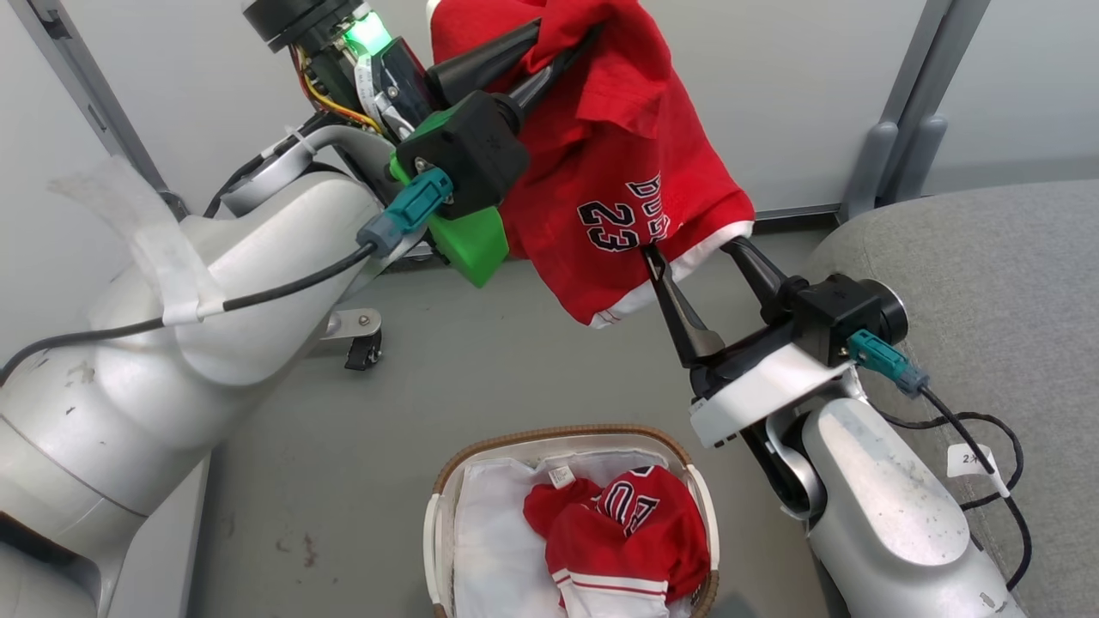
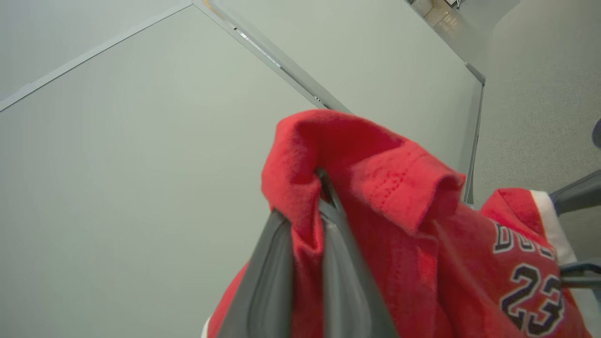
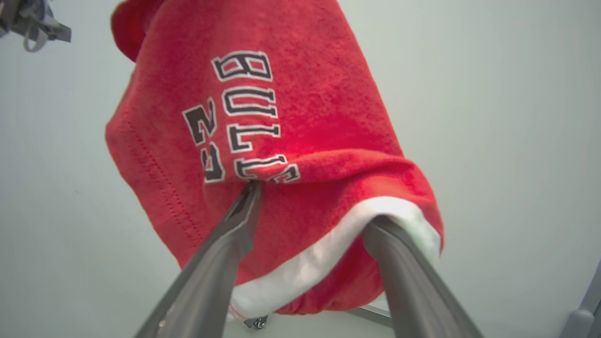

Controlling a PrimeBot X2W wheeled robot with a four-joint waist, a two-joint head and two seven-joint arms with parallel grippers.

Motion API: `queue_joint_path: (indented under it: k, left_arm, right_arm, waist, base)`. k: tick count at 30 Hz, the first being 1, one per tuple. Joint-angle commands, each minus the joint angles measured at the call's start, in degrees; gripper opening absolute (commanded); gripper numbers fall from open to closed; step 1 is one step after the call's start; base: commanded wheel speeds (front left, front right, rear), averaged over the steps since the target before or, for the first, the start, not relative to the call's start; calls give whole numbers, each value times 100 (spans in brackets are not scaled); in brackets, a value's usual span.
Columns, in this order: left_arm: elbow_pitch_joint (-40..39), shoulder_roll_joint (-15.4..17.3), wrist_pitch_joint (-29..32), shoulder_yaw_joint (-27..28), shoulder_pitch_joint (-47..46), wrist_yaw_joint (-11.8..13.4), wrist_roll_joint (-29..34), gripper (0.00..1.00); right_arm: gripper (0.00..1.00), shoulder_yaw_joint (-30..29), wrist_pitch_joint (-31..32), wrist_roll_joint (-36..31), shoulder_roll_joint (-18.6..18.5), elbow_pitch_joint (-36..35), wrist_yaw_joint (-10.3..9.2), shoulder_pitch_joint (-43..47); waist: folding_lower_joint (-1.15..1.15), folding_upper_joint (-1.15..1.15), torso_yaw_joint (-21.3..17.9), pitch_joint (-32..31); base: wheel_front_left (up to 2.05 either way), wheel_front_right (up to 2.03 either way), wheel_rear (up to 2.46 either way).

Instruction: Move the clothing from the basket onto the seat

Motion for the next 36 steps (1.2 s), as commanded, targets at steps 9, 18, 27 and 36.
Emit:
queue_joint_path:
  k: [9,18,27,36]
  left_arm:
    - [-305,-76,-4,5,122,-13,1,0]
    - [-266,-58,-4,6,270,-9,-123,0]
    - [-6,-60,-4,193,629,-9,-337,0]
    - [336,-152,-3,588,1209,6,-658,10]
  right_arm:
    - [100,-1,-12,384,-24,240,-6,-382]
    - [0,15,-12,369,-23,282,-6,-544]
    - [0,-66,-12,218,-24,201,-6,-482]
    - [0,-194,-12,51,-23,113,-6,-468]
  waist:
    - [0,0,138,-15]
    - [0,0,224,2]
    - [0,0,187,43]
    - [0,0,145,82]
  base:
    - [0,0,0]
    - [0,0,0]
    - [0,0,0]
    - [0,0,0]
